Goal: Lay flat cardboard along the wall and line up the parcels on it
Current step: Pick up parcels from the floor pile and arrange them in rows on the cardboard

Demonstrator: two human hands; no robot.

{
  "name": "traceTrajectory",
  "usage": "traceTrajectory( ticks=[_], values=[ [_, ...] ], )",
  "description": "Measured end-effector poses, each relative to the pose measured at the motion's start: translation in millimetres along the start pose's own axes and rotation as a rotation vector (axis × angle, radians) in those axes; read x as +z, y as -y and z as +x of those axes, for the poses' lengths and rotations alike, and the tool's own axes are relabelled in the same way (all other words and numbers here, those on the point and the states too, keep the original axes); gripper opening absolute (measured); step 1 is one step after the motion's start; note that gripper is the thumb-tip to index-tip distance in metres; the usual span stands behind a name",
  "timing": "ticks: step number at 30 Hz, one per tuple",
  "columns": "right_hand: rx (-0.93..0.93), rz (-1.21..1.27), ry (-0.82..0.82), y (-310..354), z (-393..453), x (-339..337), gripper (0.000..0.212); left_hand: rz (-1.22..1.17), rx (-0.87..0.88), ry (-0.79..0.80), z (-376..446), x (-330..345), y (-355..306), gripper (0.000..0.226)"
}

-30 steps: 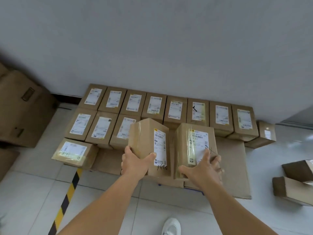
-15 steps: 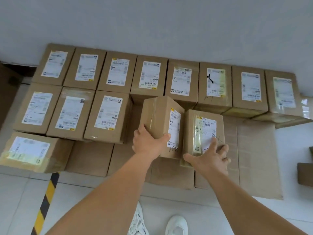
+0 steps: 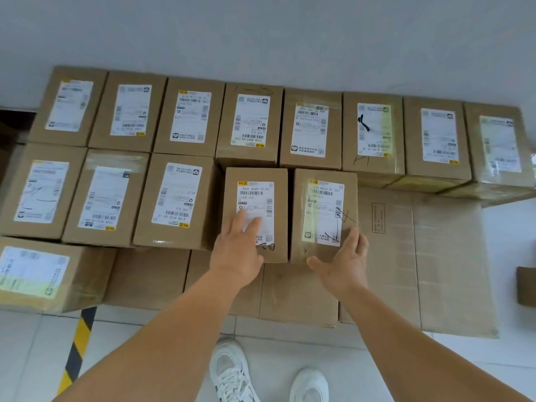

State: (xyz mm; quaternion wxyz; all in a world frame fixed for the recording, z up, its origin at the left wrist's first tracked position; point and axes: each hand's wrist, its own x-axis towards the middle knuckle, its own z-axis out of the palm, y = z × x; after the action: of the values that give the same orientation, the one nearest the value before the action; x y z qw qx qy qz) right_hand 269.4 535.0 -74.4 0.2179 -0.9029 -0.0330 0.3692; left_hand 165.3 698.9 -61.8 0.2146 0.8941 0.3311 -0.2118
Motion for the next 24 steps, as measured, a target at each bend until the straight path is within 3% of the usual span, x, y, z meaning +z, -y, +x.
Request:
traceTrajectory(
  ticks=[4, 17, 20, 24],
  values=[
    [-0.024, 0.040, 0.044, 6.6, -0.4, 7.5, 0.111, 0.019, -0.011, 0.086, 2.8, 3.8, 1.2, 0.085],
    [-0.102, -0.033, 0.121, 11.0, 1.6, 1.8, 0.098, 0.104, 0.001, 0.107, 8.4, 0.3, -3.7, 0.085],
    [-0.119, -0.043, 0.084, 9.9, -9.7, -15.2, 0.094, 0.005, 0.010, 0.123, -7.4, -12.5, -21.6, 0.086],
    [-0.109, 0.101, -0.070, 3.2, -46.0, -38.7, 0.085, -0.206, 0.066, 0.010, -42.9, -24.2, -54.7, 0.076]
  ],
)
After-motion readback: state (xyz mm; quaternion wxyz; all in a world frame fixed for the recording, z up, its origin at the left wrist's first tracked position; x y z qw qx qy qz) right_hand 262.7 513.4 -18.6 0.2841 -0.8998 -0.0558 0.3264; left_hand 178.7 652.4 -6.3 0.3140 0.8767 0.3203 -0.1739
